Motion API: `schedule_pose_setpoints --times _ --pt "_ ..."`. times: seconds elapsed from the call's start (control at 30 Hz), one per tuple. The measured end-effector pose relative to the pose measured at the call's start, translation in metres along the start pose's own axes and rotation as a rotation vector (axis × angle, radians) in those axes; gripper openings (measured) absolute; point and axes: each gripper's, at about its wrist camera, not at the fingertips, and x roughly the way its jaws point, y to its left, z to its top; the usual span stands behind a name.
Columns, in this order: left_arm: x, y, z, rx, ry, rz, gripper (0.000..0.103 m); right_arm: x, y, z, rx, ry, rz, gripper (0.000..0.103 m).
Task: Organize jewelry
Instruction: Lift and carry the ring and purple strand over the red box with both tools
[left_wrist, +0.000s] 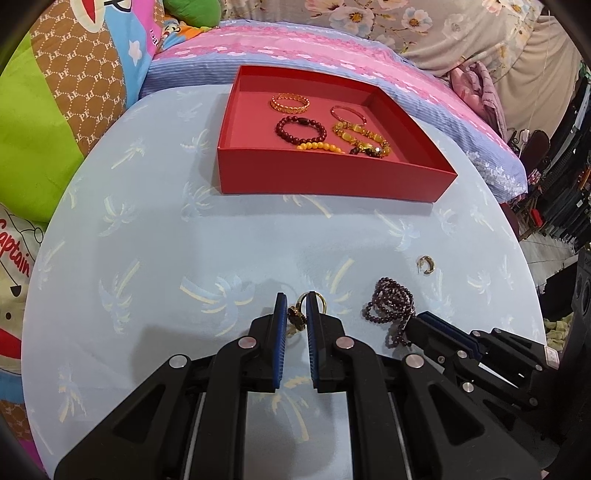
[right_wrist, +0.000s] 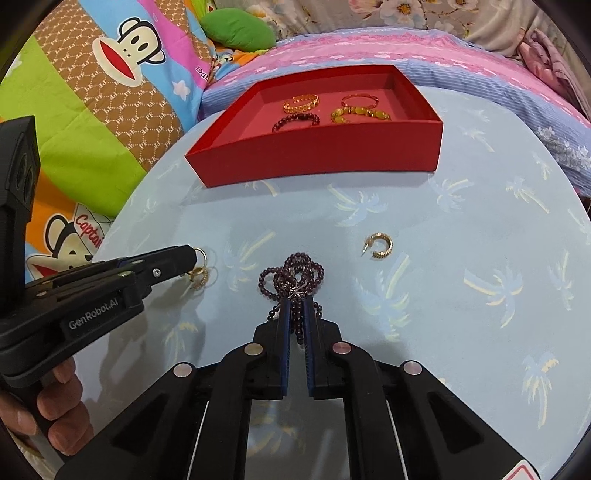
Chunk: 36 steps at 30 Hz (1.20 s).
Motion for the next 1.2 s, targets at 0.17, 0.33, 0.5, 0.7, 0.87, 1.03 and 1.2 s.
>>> schedule_pose_setpoints --times 0.17,0.33,0.5,0.7,0.87,1.03,1.2 --pt "-0.005 0.0 0.005 -0.006 -0.009 -0.004 0.01 -0.013 0.003 0.011 -0.001 -0.038 0.018 0.004" --pt "-0.012 -0.001 0.015 -0.008 -0.028 -0.016 0.01 -0.03 0.003 0.029 0.001 -0.09 0.031 0.004" --pt "-0.02 -0.008 0.031 0.009 -0.058 -0.023 0.01 -0.043 -0.002 0.054 0.01 -0.146 0.034 0.004" --pt "-0.021 -0.013 0.068 0.017 -0.094 -0.035 0.01 -0.053 -0.015 0.096 0.016 -0.216 0.023 0.004" --pt "-0.014 -0.017 0.102 0.033 -0.125 -0.024 0.01 -0.047 -0.026 0.135 0.016 -0.25 0.008 0.004" --pt "0.009 -0.02 0.134 0.049 -0.127 -0.008 0.01 -0.024 -0.041 0.166 0.028 -0.24 -0.014 0.004" --pt "0.037 -0.016 0.161 0.049 -0.11 0.005 0.01 0.002 -0.06 0.188 0.042 -0.215 -0.049 0.004"
